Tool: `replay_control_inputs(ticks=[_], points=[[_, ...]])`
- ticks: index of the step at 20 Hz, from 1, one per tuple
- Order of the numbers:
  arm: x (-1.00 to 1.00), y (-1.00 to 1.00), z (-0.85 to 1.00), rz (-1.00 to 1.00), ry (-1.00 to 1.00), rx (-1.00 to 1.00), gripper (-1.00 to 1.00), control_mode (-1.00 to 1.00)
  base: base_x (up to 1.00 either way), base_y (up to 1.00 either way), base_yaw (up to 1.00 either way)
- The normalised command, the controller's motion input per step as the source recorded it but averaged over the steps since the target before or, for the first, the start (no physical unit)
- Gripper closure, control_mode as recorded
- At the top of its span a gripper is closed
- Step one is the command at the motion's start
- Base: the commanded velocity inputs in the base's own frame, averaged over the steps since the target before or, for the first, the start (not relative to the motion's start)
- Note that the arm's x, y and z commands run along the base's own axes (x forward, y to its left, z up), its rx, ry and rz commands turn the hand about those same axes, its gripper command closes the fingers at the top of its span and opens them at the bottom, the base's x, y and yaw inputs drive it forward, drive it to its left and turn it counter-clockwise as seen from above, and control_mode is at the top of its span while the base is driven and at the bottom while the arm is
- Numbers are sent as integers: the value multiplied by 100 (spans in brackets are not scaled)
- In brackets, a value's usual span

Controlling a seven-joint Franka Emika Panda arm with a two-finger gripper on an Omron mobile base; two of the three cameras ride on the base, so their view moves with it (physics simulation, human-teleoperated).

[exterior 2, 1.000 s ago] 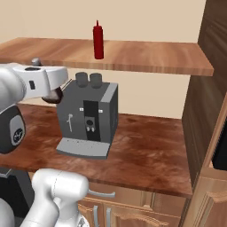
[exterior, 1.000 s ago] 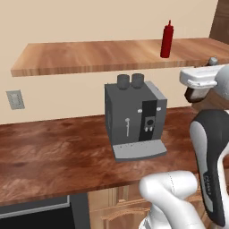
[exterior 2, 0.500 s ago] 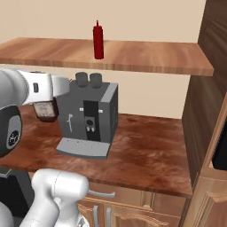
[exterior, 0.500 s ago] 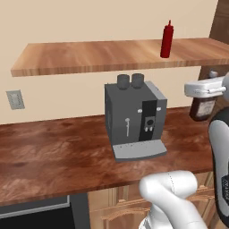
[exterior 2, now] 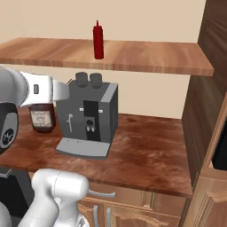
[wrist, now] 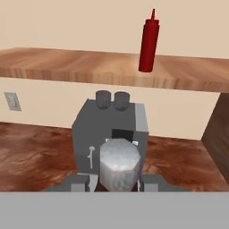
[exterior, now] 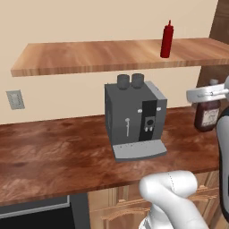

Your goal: Take 2 condiments from the cabinet and move them on the counter near the stove.Make sure the condiments are lined up with each other, next to each other.

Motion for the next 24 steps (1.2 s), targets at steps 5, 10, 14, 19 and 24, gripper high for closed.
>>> replay_control_inputs(ticks=[5, 10, 14, 19, 24], points=[[0, 0, -29, 0, -1, 0, 100, -100, 0, 0, 0], [0, 0, -12, 0, -1, 0, 100, -100, 0, 0, 0], [0, 0, -6, 0, 0, 0, 100, -100, 0, 0, 0], [0, 0, -10, 0, 5, 0, 100, -100, 0, 0, 0], [0, 0, -5, 0, 8, 0, 100, -100, 0, 0, 0]])
